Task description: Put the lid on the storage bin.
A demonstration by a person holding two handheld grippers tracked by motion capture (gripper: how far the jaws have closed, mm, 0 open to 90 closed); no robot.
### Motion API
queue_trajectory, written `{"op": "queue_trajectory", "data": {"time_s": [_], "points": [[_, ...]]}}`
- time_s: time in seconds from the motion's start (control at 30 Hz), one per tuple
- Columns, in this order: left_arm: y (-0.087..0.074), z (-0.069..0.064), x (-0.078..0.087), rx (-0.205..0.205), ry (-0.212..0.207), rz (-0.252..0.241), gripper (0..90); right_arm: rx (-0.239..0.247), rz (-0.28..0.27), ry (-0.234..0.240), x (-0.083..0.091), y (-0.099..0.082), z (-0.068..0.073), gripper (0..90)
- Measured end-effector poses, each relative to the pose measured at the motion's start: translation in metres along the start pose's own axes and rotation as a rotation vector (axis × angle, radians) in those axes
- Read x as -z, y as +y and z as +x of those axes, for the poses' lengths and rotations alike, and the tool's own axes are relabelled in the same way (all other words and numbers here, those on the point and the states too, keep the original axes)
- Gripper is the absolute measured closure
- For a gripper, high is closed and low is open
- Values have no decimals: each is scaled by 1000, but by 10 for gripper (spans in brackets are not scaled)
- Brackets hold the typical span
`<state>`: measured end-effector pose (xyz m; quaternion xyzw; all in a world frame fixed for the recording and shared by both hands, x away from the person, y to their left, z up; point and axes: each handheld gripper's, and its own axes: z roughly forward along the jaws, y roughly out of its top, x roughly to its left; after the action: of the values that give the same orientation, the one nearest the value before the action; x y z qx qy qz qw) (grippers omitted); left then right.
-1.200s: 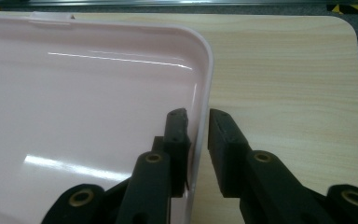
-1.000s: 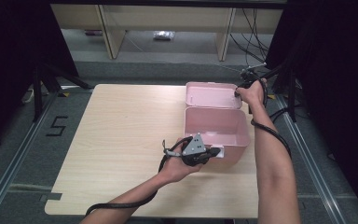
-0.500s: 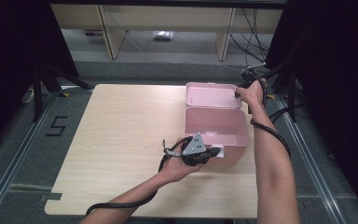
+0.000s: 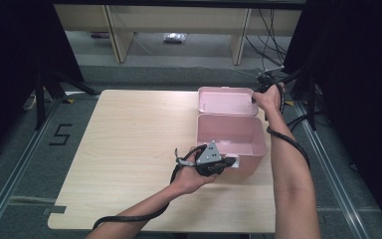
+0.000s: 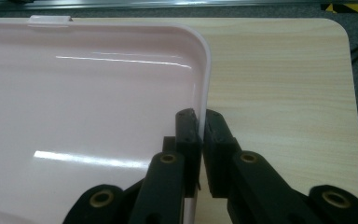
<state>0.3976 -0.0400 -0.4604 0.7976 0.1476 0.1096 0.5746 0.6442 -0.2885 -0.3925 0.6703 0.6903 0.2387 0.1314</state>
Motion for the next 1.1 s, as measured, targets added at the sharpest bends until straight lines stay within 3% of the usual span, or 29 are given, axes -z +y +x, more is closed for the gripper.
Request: {"op": "queue_trajectory", "data": {"time_s": [0.13, 0.2, 0.27, 0.33, 0.83, 0.87, 0.93, 1.0, 1.1], "points": [[0, 0, 0, 0, 2, 3, 900, 10, -11, -3, 2, 0, 0, 871], [0, 0, 0, -1, 1, 4, 900, -24, -10, 1, 3, 0, 3, 872], [1, 0, 0, -2, 1, 6, 900, 12, -25, -6, 4, 1, 2, 873], [1, 0, 0, -7, 2, 15, 900, 19, -31, -7, 5, 1, 3, 875], [3, 0, -1, 3, 4, 22, 900, 10, -70, 1, 16, 6, 4, 886], [2, 0, 0, 7, 15, 26, 900, -25, -67, 8, 17, 5, 7, 886], [3, 1, 0, 1, 19, 23, 900, 16, -82, 1, 19, 6, 5, 888], [3, 1, 0, -8, 14, 20, 900, -14, -85, 4, 21, 5, 7, 889], [4, 2, -1, -25, 16, 15, 900, 14, -87, 1, 24, 6, 6, 891]]}}
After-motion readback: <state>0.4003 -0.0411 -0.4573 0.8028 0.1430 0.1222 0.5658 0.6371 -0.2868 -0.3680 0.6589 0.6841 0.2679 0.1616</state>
